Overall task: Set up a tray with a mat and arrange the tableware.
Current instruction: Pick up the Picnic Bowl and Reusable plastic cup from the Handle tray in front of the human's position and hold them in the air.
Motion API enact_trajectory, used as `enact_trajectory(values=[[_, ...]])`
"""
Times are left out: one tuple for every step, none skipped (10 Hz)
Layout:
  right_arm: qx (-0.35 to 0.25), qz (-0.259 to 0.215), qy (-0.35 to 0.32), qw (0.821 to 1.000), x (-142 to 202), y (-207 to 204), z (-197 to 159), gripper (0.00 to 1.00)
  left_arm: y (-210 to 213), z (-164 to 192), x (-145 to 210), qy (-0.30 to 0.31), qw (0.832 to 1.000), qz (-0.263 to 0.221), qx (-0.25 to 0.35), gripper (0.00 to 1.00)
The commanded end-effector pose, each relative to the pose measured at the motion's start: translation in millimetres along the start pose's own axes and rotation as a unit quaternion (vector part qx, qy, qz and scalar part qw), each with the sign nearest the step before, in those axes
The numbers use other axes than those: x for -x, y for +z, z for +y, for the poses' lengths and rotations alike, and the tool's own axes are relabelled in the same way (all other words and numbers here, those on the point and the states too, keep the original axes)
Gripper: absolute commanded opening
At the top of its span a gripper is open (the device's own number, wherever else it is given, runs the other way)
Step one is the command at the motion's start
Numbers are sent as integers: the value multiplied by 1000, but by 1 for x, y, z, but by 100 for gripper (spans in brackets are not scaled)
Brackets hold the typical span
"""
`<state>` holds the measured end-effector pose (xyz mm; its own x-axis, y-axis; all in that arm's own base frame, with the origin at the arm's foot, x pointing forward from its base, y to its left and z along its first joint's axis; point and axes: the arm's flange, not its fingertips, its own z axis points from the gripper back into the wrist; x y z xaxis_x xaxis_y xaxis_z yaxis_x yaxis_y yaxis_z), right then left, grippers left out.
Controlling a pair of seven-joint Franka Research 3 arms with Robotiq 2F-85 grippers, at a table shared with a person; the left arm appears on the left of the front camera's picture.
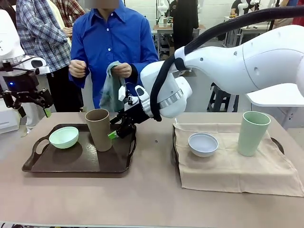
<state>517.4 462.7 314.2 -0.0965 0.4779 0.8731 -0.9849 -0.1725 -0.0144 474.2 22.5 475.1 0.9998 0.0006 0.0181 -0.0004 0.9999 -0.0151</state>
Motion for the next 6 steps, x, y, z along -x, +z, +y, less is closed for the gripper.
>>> enact_trajectory(values=[[-6,-12,-6,1000,1,-11,-9,100,-3,4,-14,-27,999,-3,30,100],[-8,-11,-7,1000,2,-12,-13,100,-8,4,-23,-41,998,-1,43,100],[-9,-8,-7,1000,0,-14,-15,100,-12,6,-27,-49,997,6,52,100],[-9,-5,-5,1000,0,-15,-17,100,-18,7,-34,-56,997,11,57,100],[-12,-3,-4,1000,-2,-18,-19,100,-25,5,-39,-52,997,26,60,100],[-14,0,-1,1000,-3,-19,-21,100,-20,-2,-35,-31,995,50,83,100]])
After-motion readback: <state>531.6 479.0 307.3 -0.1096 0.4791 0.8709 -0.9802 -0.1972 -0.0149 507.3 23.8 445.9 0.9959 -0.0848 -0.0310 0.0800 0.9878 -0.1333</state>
